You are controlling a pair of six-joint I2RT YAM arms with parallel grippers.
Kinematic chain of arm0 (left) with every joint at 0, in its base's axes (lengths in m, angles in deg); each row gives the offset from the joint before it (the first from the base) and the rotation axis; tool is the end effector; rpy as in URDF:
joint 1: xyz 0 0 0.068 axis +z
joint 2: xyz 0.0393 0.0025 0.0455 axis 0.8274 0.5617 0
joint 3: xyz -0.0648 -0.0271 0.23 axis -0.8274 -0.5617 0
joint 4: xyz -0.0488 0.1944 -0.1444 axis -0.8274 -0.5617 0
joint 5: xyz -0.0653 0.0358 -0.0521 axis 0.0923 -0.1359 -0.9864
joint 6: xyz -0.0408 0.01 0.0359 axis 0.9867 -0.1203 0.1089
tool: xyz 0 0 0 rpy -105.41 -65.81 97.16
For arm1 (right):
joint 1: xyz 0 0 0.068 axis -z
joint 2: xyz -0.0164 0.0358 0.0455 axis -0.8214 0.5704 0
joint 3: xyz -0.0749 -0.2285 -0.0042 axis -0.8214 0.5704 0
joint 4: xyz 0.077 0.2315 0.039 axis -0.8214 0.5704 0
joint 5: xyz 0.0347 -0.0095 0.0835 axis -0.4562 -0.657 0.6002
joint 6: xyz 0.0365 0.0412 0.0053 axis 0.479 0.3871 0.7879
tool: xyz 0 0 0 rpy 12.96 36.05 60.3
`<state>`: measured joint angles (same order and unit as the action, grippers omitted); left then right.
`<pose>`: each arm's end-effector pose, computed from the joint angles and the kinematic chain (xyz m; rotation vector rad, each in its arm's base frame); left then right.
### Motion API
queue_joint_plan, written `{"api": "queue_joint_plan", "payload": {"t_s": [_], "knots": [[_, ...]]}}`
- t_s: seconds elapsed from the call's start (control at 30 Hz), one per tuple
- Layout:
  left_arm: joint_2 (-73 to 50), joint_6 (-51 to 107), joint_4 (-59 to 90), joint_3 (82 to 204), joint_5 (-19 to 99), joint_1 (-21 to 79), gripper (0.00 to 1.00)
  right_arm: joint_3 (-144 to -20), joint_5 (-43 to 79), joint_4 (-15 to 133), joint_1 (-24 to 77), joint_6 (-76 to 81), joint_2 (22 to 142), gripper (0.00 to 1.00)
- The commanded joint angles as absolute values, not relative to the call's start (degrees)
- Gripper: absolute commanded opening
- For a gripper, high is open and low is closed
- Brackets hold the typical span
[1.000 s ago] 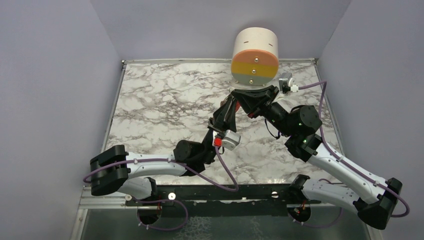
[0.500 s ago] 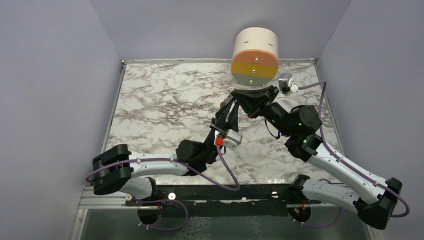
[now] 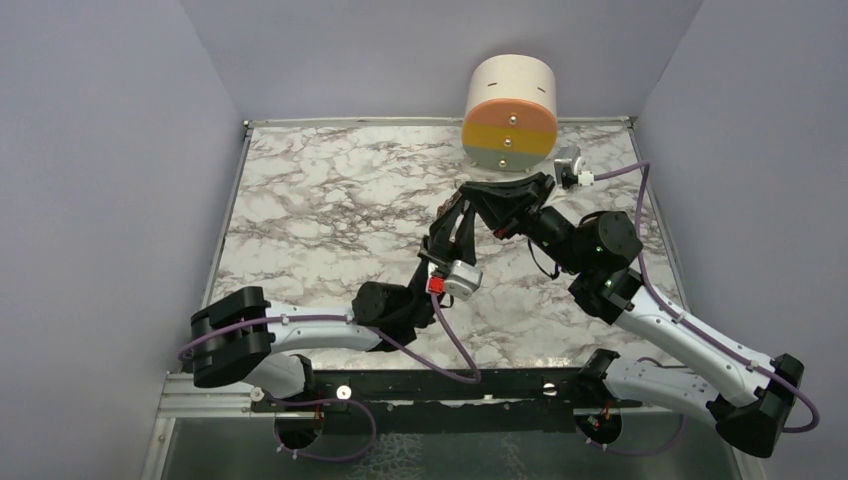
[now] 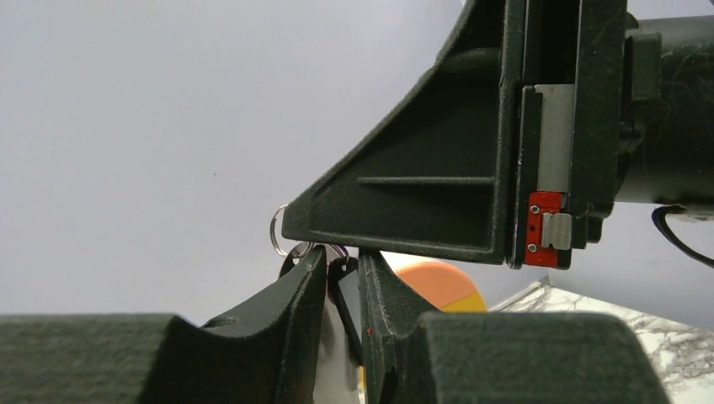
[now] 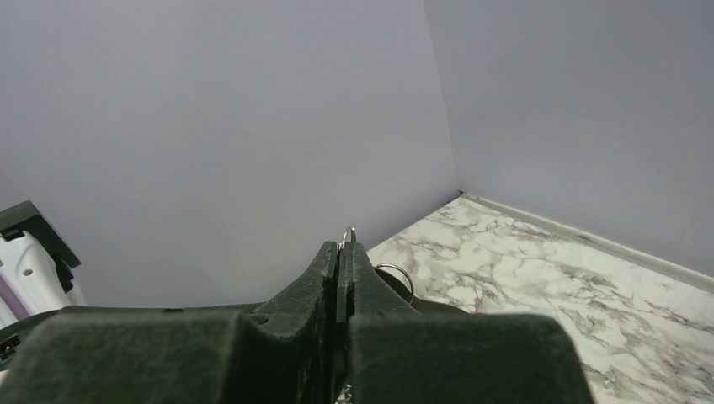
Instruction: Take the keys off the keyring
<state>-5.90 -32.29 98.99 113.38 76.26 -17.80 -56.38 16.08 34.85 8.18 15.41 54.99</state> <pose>0.0936 -0.2566 0.3266 0.4101 0.7549 -0.2310 0.1486 0.1655 0.3819 -0.4043 1.2382 1.0705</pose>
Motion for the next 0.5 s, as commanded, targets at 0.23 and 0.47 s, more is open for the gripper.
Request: {"api": "queue_joint_plan", "payload": {"t_s": [0.23,0.47], "knots": [[-3.71,-35.16,106.91,115.08,78.16,-17.82,0.24,-58.14,18.17,33.94,7.35,14.64,54.61,0.02],[-2.52,-36.77,110.11,115.27,79.16,-17.82,0.24,-58.37,18.96,34.47,6.98,14.73,54.32,0.02]]}}
